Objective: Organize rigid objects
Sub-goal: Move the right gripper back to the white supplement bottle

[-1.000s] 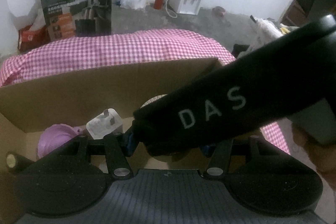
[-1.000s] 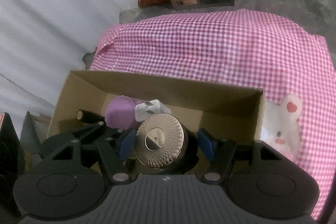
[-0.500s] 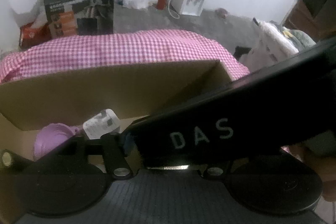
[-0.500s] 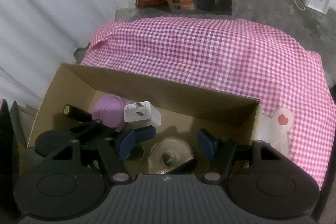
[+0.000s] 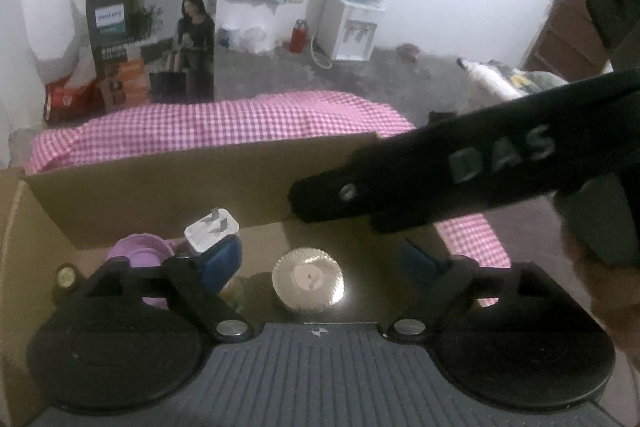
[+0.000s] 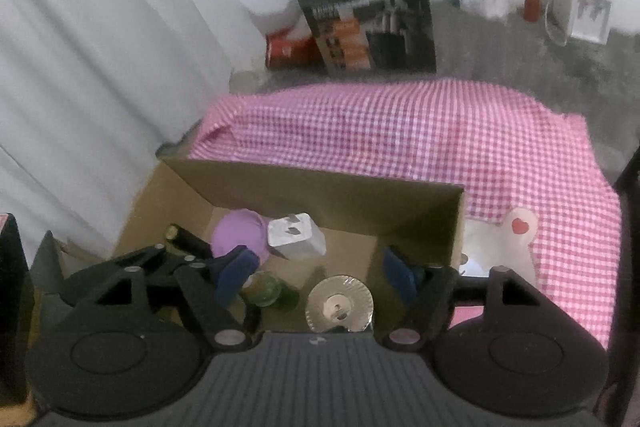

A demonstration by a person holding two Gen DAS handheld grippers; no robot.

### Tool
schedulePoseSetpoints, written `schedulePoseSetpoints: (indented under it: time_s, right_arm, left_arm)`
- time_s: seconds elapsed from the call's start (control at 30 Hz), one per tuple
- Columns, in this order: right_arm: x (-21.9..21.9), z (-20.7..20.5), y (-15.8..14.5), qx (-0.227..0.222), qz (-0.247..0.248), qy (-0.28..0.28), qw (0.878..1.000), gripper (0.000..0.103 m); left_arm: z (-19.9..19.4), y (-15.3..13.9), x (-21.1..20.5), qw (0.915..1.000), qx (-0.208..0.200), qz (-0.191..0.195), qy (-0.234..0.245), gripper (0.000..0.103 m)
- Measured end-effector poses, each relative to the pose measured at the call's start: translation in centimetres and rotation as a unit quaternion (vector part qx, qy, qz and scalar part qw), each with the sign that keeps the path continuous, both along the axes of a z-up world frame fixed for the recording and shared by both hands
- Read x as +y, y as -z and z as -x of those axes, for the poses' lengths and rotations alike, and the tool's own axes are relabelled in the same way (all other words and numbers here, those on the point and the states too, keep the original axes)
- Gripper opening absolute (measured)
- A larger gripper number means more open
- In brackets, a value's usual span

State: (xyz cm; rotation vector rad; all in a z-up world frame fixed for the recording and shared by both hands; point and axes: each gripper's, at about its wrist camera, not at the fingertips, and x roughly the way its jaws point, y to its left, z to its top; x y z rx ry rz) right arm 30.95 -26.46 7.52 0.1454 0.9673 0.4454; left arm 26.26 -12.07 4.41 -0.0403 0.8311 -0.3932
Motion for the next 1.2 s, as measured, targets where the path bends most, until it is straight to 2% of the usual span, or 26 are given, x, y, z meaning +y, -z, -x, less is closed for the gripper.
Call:
schedulePoseSetpoints:
  time_s: [0.23, 0.4, 0.5, 0.7, 0.9, 1.2]
  right_arm:
    - [-1.6, 6.7, -3.0, -0.049, -0.050, 0.020, 0.997, 0.085]
    - [-1.4, 12.6, -3.9, -0.078, -0.077, 0.020, 0.994, 0.096]
    - [-0.6, 15.9, -3.7, -0.091, -0.094, 0.017, 0.991, 0.103]
    - [2.2, 20.1, -1.5, -0.078, -0.118, 0.008, 0.990, 0.103]
    - [6.0, 21.5, 0.1, -0.068, -0.122, -0.011, 0.990, 0.103]
    - [12.8, 19.3, 4.0, -0.024, -0.105, -0.047, 0.993, 0.103]
  left_arm:
    - [5.4, -2.5, 1.5, 0.9989, -0.038, 0.002, 0.026, 0.101]
    - [9.9, -3.2, 3.6, 0.9976, -0.059, 0.001, 0.037, 0.103]
    - [12.3, -3.0, 5.1, 0.9971, -0.067, -0.007, 0.036, 0.103]
    - [16.9, -1.9, 9.1, 0.9958, -0.087, -0.030, -0.002, 0.103]
    - [19.4, -0.2, 12.7, 0.9928, -0.101, -0.036, -0.053, 0.103]
    - [17.6, 3.7, 15.0, 0.9883, -0.088, -0.072, -0.102, 0.103]
